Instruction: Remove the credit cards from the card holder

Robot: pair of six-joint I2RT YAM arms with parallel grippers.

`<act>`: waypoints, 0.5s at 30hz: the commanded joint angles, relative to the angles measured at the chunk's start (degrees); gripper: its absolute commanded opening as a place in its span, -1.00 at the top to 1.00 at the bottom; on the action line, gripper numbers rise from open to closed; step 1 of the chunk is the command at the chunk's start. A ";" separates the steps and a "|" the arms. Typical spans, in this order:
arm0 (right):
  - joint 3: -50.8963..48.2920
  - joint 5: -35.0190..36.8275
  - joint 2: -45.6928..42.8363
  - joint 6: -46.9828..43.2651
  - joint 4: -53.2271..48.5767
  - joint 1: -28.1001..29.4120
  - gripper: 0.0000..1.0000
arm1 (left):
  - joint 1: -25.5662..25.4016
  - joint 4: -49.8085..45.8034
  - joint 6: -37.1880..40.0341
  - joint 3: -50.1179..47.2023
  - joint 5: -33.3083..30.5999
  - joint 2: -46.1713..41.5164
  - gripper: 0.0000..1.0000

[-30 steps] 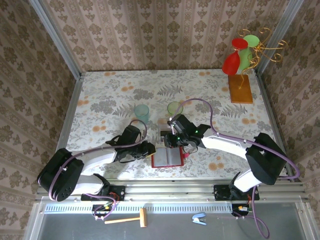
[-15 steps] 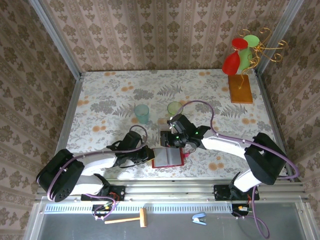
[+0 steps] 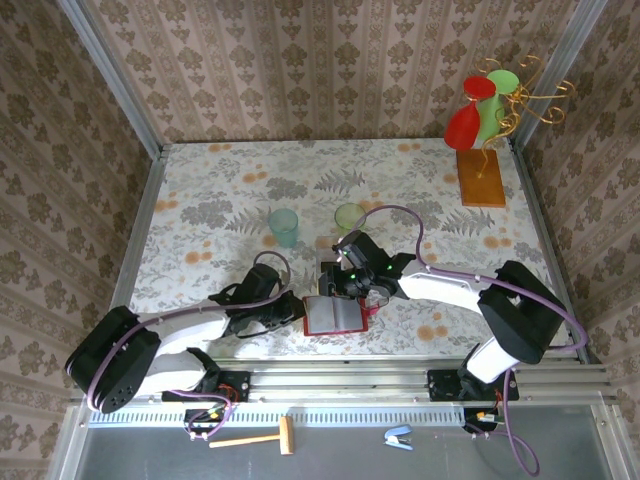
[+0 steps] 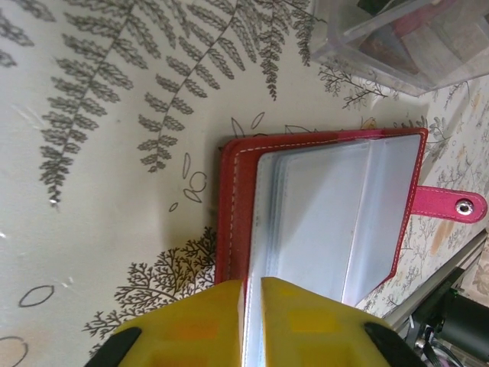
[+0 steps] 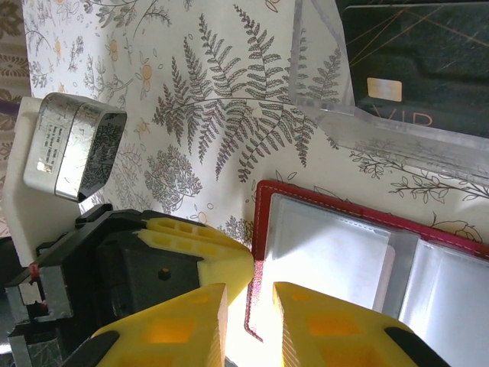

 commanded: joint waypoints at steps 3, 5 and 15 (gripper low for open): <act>-0.54 -0.95 0.70 0.62 -0.18 0.46 0.56 | -0.39 0.82 -0.23 -0.92 -0.45 1.78 0.84; -0.50 -1.11 1.01 0.69 -0.31 0.49 0.56 | -0.22 1.27 -0.15 -0.83 -0.27 2.33 0.85; -2.63 -3.62 2.25 4.32 1.89 0.58 0.59 | 0.99 0.20 0.54 -0.76 -0.09 2.20 0.86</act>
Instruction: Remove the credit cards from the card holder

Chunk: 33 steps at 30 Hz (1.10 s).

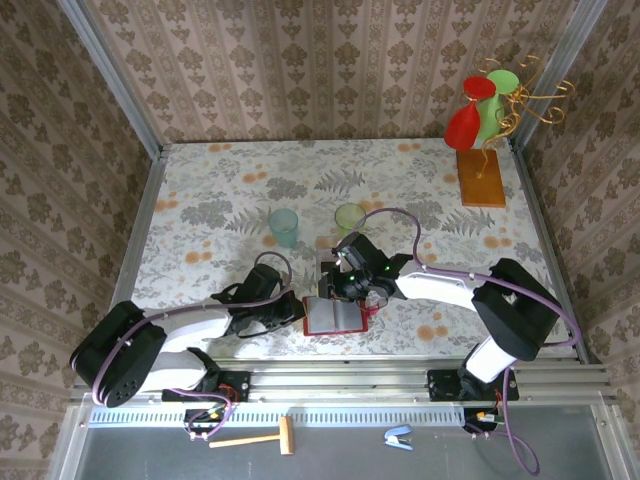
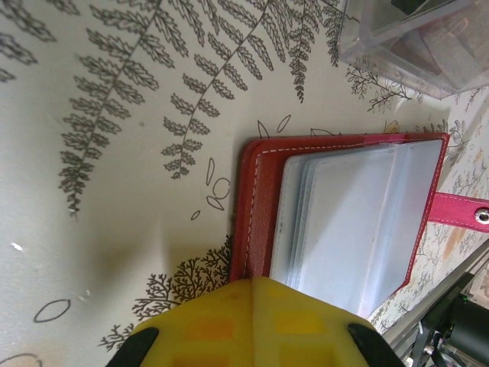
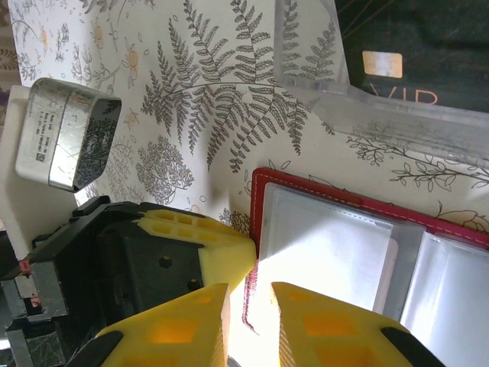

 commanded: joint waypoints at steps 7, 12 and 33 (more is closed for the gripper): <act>-4.98 -4.03 1.42 5.96 5.30 0.53 0.53 | 1.19 -0.98 0.98 -0.67 0.30 0.05 0.86; -5.43 -5.57 2.80 6.66 6.96 0.77 0.47 | 1.41 -1.28 1.25 -0.48 0.66 0.15 0.85; -3.92 -0.73 3.21 3.19 -2.46 1.13 0.33 | 1.50 -3.34 1.48 -0.88 0.57 -0.90 0.85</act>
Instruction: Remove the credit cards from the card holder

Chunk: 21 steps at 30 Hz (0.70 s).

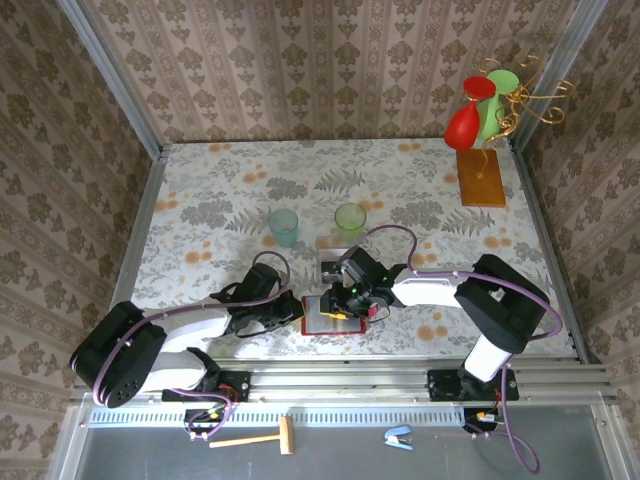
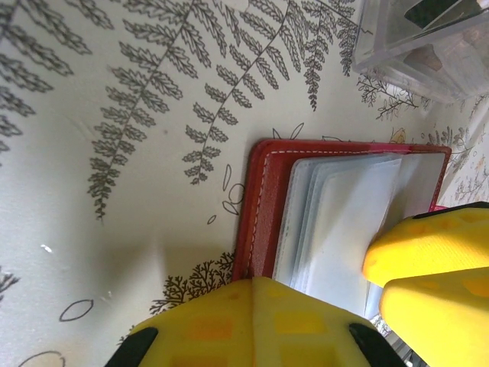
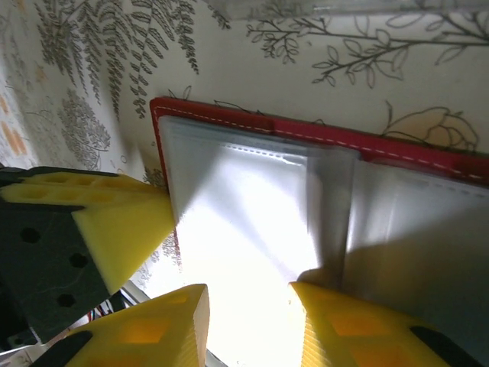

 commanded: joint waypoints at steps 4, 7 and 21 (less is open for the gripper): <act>0.84 3.32 -0.89 -1.83 -5.80 0.24 0.32 | 0.52 -2.72 1.59 -0.83 0.41 -0.75 0.84; 0.66 3.87 -1.59 -1.83 -6.00 0.25 0.33 | 0.53 -2.81 1.60 -0.83 0.48 -0.77 0.84; -1.61 2.23 -0.99 -0.40 -1.06 0.21 0.33 | 0.45 -4.08 2.04 0.65 0.64 -2.72 0.82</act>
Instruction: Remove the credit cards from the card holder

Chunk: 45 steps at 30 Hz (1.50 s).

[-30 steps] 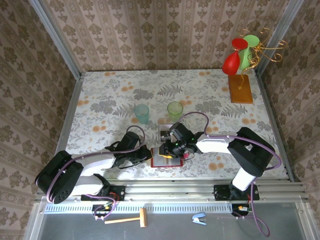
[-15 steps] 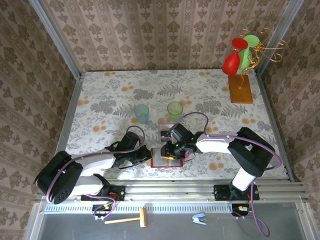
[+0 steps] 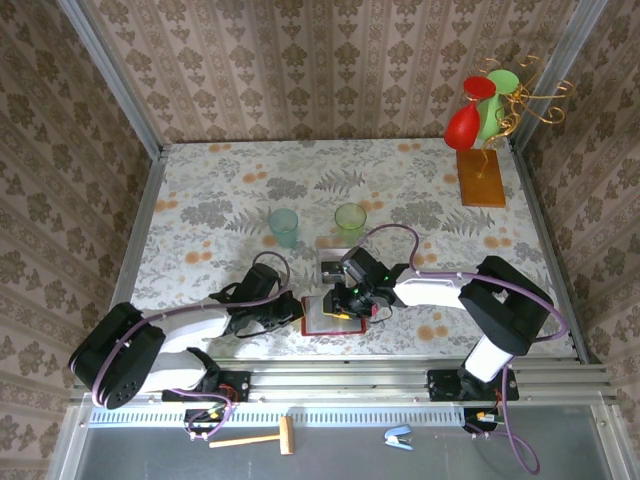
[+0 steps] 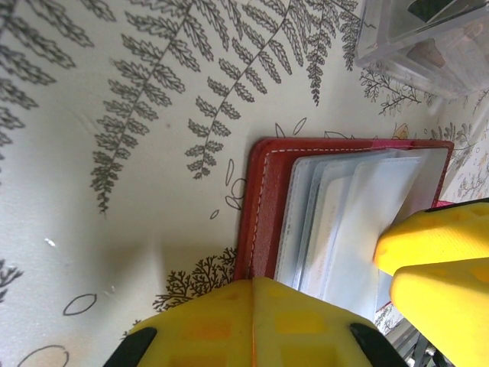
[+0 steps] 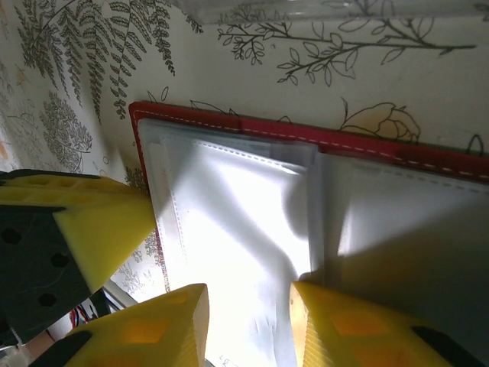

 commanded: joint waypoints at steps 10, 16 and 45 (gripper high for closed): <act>-3.95 -1.39 0.66 1.88 6.04 -0.45 0.33 | -0.79 -5.42 2.71 5.34 1.27 -3.92 0.54; -6.14 -2.57 1.19 3.29 10.06 -1.06 0.33 | -2.13 -0.99 0.20 5.92 2.05 -1.17 0.42; -9.56 -5.00 2.81 5.19 16.57 -2.51 0.34 | -3.92 3.14 -2.53 5.88 2.23 4.28 0.57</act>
